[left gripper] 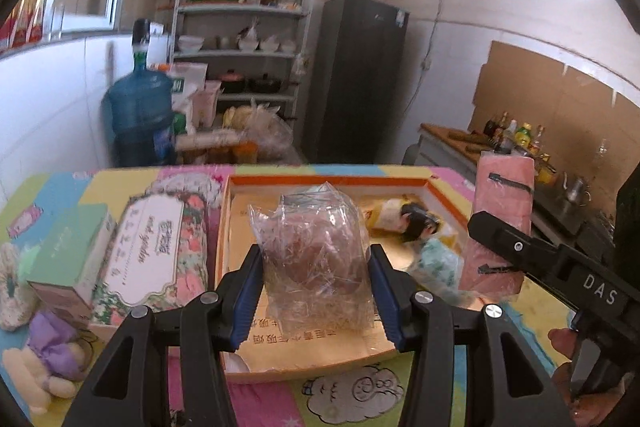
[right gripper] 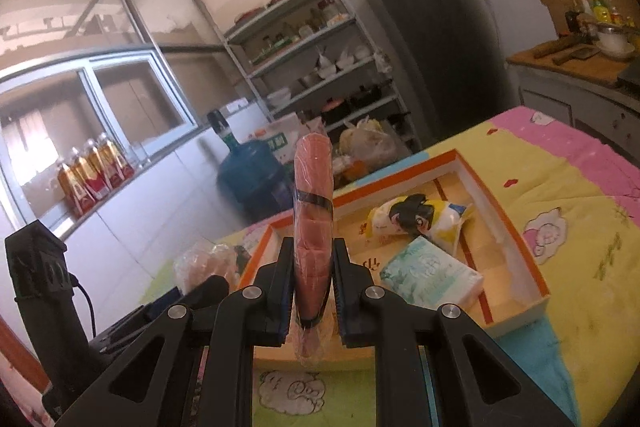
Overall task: Organize soft objects
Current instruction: 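Carry the clear bag and pink bag into the wooden box and open both tools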
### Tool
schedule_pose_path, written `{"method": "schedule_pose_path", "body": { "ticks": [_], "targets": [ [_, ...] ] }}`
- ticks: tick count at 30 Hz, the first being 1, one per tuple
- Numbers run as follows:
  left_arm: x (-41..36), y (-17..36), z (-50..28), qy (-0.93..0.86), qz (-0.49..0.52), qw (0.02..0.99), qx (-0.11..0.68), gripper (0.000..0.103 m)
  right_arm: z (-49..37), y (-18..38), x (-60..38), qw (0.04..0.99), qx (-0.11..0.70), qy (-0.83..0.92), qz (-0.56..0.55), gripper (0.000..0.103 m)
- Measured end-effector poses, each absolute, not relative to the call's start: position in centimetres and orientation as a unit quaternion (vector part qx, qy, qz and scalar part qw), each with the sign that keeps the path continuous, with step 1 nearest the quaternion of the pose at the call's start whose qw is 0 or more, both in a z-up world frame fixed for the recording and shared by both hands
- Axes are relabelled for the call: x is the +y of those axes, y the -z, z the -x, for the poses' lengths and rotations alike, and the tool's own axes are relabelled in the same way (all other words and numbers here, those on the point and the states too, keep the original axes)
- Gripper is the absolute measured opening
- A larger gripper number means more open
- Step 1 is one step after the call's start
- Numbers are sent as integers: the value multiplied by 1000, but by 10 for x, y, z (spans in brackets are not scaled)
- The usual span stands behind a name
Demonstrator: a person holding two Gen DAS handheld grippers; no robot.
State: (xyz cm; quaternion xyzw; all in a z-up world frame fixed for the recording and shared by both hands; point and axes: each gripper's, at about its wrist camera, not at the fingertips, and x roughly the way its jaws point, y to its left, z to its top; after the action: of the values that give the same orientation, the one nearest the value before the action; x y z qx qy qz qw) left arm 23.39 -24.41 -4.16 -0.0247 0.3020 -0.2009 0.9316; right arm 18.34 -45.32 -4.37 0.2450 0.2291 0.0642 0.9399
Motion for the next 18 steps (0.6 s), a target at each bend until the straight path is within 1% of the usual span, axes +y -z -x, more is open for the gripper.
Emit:
{"method": "schedule_pose_path", "body": {
  "ticks": [10, 18],
  "targets": [
    [-245, 71, -262, 178, 30, 920, 347, 52, -224, 67, -448, 926, 277, -67, -249, 19],
    [-253, 76, -262, 170, 11, 924, 343, 52, -236, 80, -445, 921, 298, -61, -244, 19]
  ]
}}
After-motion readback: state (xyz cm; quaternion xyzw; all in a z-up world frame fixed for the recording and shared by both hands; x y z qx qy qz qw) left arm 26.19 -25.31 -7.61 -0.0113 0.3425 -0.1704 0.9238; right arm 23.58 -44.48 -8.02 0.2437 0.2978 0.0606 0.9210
